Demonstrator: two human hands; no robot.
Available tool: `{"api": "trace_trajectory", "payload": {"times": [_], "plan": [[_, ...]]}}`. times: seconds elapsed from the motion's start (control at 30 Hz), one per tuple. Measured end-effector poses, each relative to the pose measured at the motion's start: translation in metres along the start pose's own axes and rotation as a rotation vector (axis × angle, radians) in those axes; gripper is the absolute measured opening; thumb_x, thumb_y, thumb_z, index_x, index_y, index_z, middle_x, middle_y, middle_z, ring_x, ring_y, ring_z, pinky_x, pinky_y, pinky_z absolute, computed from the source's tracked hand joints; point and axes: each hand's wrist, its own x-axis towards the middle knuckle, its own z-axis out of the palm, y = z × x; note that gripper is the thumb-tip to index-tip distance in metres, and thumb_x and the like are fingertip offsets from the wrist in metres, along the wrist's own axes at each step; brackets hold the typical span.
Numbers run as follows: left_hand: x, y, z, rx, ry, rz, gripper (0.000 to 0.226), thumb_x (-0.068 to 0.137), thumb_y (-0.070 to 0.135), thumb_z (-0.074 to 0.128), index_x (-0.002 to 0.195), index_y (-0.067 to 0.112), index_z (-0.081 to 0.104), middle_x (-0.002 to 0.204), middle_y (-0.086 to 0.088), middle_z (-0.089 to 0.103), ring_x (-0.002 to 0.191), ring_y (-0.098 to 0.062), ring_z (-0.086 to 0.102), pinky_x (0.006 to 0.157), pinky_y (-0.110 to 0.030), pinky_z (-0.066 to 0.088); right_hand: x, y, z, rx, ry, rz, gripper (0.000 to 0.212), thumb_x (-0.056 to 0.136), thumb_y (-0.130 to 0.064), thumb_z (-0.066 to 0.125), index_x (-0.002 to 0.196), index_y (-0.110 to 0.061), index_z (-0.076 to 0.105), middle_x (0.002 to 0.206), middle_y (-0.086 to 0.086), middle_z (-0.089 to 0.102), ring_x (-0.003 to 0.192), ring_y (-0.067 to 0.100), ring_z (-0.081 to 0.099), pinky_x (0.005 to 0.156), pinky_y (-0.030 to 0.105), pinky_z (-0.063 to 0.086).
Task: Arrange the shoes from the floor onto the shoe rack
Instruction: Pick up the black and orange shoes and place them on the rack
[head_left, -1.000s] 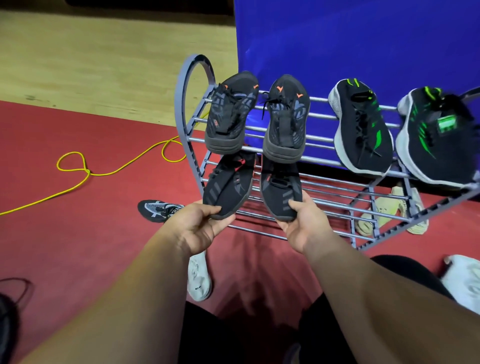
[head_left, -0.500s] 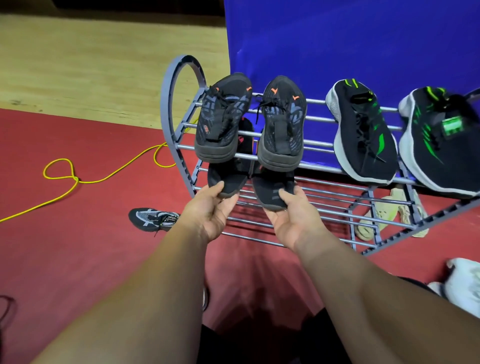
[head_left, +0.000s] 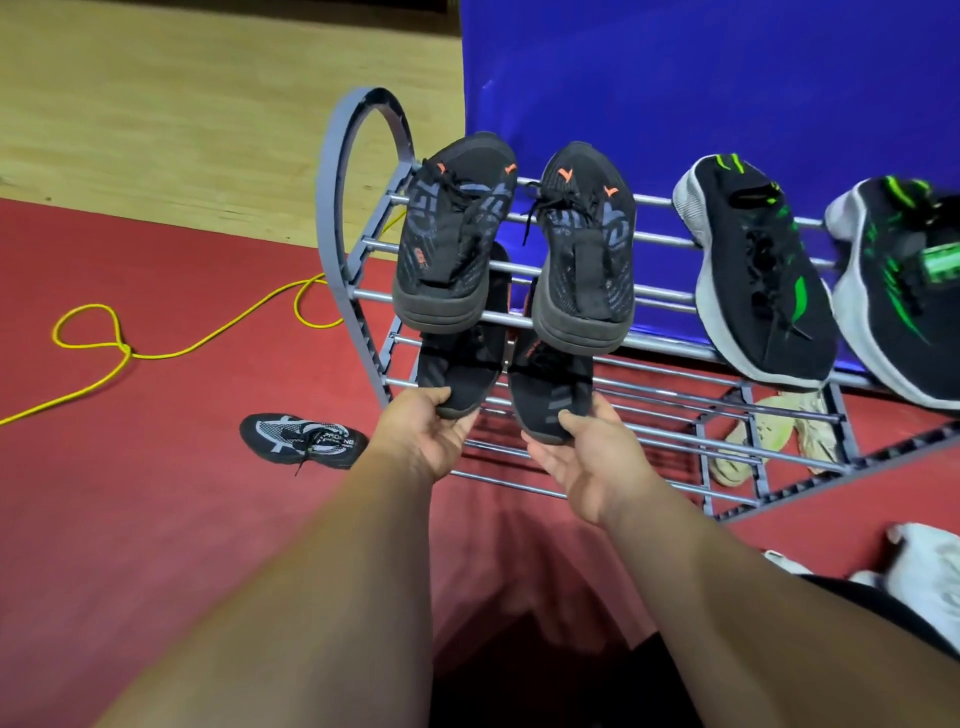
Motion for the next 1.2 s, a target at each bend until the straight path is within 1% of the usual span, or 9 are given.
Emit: {"api": "trace_trajectory", "payload": {"times": [0.13, 0.33, 0.53, 0.63, 0.67, 0.8, 0.9, 1.03, 1.2], "plan": [[-0.005, -0.002, -0.005, 0.014, 0.008, 0.001, 0.036, 0.102, -0.007, 0.037, 0.134, -0.009, 0.053, 0.125, -0.026, 0.067, 0.114, -0.038, 0.067, 0.100, -0.047, 0.053, 0.001, 0.004, 0.000, -0.022, 0.042, 0.011, 0.047, 0.107, -0.006, 0.042, 0.141, -0.038, 0.048, 0.112, 0.006, 0.077, 0.095, 0.033, 0.077, 0.064, 0.031, 0.055], [-0.010, -0.001, -0.009, 0.022, 0.003, -0.002, 0.036, 0.101, -0.010, 0.037, 0.133, -0.008, 0.053, 0.119, -0.026, 0.068, 0.102, -0.037, 0.070, 0.076, -0.046, 0.058, 0.003, 0.007, 0.003, -0.019, 0.056, -0.005, 0.054, 0.106, -0.006, 0.041, 0.151, -0.035, 0.039, 0.112, 0.008, 0.077, 0.085, 0.031, 0.078, 0.050, 0.026, 0.047], [-0.008, -0.001, -0.010, 0.068, 0.015, -0.010, 0.030, 0.099, -0.001, 0.044, 0.125, -0.005, 0.059, 0.115, -0.019, 0.072, 0.106, -0.033, 0.071, 0.085, -0.045, 0.059, -0.001, 0.001, 0.002, -0.025, 0.029, 0.004, 0.044, 0.107, -0.011, 0.043, 0.144, -0.034, 0.046, 0.112, 0.009, 0.077, 0.087, 0.031, 0.078, 0.053, 0.027, 0.050], [-0.020, -0.007, -0.020, 0.347, -0.002, -0.167, 0.014, 0.093, 0.020, 0.062, 0.101, 0.009, 0.064, 0.107, -0.010, 0.069, 0.107, -0.030, 0.066, 0.090, -0.043, 0.057, -0.011, -0.005, -0.006, -0.070, -0.025, 0.041, 0.041, 0.106, -0.022, 0.050, 0.145, -0.036, 0.045, 0.125, 0.008, 0.072, 0.086, 0.029, 0.078, 0.061, 0.032, 0.057], [-0.026, -0.011, -0.024, 0.479, -0.018, -0.261, 0.019, 0.088, 0.026, 0.069, 0.099, 0.010, 0.063, 0.108, -0.010, 0.067, 0.109, -0.032, 0.065, 0.092, -0.046, 0.055, -0.017, -0.007, -0.014, -0.102, -0.047, 0.048, 0.042, 0.106, -0.026, 0.052, 0.145, -0.037, 0.045, 0.133, 0.006, 0.067, 0.085, 0.029, 0.079, 0.064, 0.034, 0.059], [-0.038, -0.032, -0.025, 0.785, -0.082, -0.431, 0.046, 0.073, 0.028, 0.079, 0.116, 0.016, 0.067, 0.128, -0.016, 0.064, 0.111, -0.039, 0.065, 0.091, -0.050, 0.055, -0.050, -0.014, -0.069, -0.147, -0.081, 0.117, 0.039, 0.103, -0.033, 0.057, 0.141, -0.042, 0.054, 0.135, 0.007, 0.062, 0.096, 0.035, 0.076, 0.077, 0.041, 0.060], [-0.050, -0.053, -0.015, 1.018, -0.079, -0.366, 0.034, 0.084, 0.026, 0.077, 0.115, 0.018, 0.066, 0.131, -0.015, 0.063, 0.112, -0.038, 0.065, 0.094, -0.050, 0.054, -0.084, -0.015, -0.112, -0.131, -0.021, 0.073, 0.028, 0.101, -0.035, 0.060, 0.129, -0.034, 0.067, 0.126, 0.008, 0.071, 0.099, 0.034, 0.076, 0.076, 0.038, 0.059], [-0.086, -0.076, 0.000, 1.245, -0.126, -0.278, 0.036, 0.091, 0.030, 0.073, 0.123, 0.017, 0.064, 0.127, -0.010, 0.063, 0.116, -0.035, 0.063, 0.102, -0.050, 0.051, -0.135, -0.020, -0.152, -0.146, 0.069, 0.037, 0.035, 0.099, -0.039, 0.061, 0.130, -0.022, 0.065, 0.125, 0.009, 0.071, 0.102, 0.033, 0.073, 0.069, 0.034, 0.057], [-0.149, -0.060, -0.001, 1.065, -0.187, -0.050, 0.010, 0.099, 0.027, 0.063, 0.106, 0.022, 0.066, 0.123, -0.005, 0.067, 0.107, -0.031, 0.068, 0.096, -0.045, 0.052, -0.160, -0.045, -0.139, -0.190, 0.052, -0.042, 0.035, 0.100, -0.042, 0.058, 0.121, -0.015, 0.065, 0.121, 0.009, 0.072, 0.099, 0.030, 0.074, 0.072, 0.036, 0.056]]}}
